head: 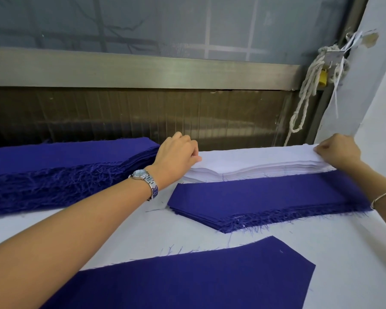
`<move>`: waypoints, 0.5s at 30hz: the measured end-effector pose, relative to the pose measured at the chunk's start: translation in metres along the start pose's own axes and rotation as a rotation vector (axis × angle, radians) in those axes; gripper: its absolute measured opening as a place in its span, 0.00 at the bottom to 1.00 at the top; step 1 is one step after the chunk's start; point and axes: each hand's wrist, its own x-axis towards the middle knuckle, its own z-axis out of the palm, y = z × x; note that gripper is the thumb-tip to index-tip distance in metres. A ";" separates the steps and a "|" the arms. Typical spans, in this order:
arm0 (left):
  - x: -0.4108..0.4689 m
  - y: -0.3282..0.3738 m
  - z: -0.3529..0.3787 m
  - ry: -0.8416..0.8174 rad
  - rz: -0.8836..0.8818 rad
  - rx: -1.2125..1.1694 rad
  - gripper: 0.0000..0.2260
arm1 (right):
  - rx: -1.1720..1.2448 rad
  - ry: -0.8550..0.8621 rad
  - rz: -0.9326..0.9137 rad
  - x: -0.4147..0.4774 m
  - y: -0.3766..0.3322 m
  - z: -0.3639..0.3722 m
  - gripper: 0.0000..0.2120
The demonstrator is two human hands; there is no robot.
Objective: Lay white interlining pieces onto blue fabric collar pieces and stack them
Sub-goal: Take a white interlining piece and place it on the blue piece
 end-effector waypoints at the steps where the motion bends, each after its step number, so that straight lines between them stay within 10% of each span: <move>1: 0.000 -0.001 0.001 -0.001 0.003 0.000 0.10 | -0.008 0.003 -0.017 0.000 0.000 0.000 0.10; 8: 0.002 -0.004 0.002 -0.016 -0.008 -0.040 0.15 | -0.051 0.060 -0.152 0.000 0.001 -0.002 0.05; 15: 0.005 -0.003 0.010 -0.021 -0.052 -0.070 0.16 | 0.396 0.047 -0.142 0.004 0.005 -0.003 0.08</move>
